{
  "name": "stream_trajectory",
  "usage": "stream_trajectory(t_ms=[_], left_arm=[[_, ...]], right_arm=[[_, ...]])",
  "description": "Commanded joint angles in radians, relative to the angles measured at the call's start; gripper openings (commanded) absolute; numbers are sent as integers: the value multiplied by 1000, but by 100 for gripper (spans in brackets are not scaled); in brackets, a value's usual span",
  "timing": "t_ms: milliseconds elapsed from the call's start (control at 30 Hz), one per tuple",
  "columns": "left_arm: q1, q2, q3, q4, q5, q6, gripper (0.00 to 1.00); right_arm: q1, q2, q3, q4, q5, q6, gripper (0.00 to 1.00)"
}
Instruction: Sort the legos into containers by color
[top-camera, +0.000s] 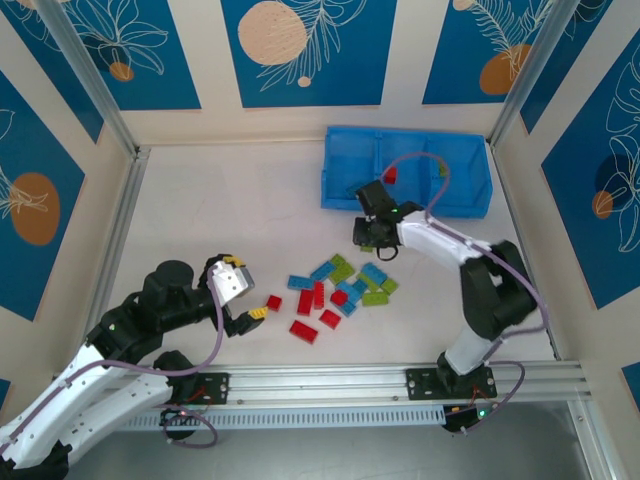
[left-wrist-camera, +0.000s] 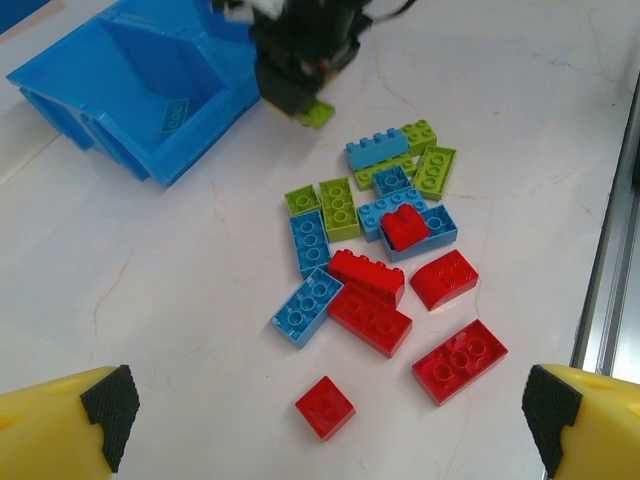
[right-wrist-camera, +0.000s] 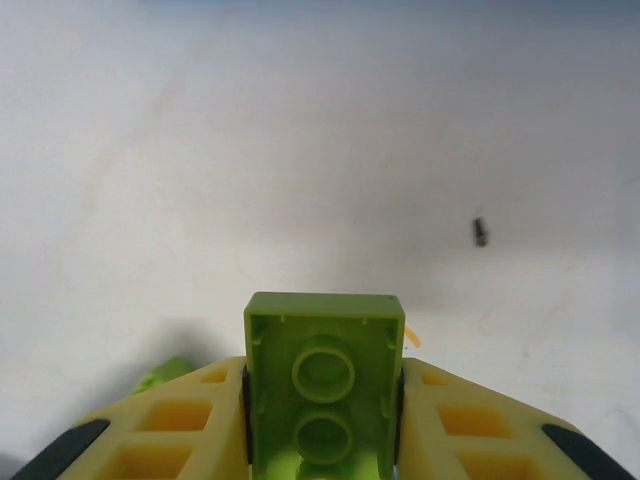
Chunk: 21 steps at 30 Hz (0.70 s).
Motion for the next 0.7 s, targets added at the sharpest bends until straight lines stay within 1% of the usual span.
stream_trajectory(t_ms=[0,67,133,233,267,367,433,533,600,633,667], left_arm=[[11,5,-10,8,12,-10,100],[10,8,-10,10,13,-9,100],[11,9,-10,12,14,-7,100],[12,14,-8,13,18,-7,100],[11,16,-8,13,19,-8,100],[15,16,-6,11,17,-6,100],[16,15,-5,7,14,-6,100],[16,9,-7,2,5,-8,100],[17,5,-8,0,0,-7,100],[18,4,-8,-3,-2,-7,100],[18,3,-10,-2,-3,-8,100]], right_arm=[[-47,-163,-44,86,75,44,33],[-114,-238,-65,126,91,34,33],[-216,-273,-42,140,80,9,33],[-367,-223,46,143,62,-50,33],[-432,-175,96,133,40,-64,33],[-555,-7,252,89,-16,-70,33],[-598,106,361,50,-23,-78,32],[-632,281,539,-43,-19,-87,33],[-642,370,636,-88,-15,-91,36],[-647,414,684,-122,-20,-89,41],[-653,454,745,-163,-30,-88,48]])
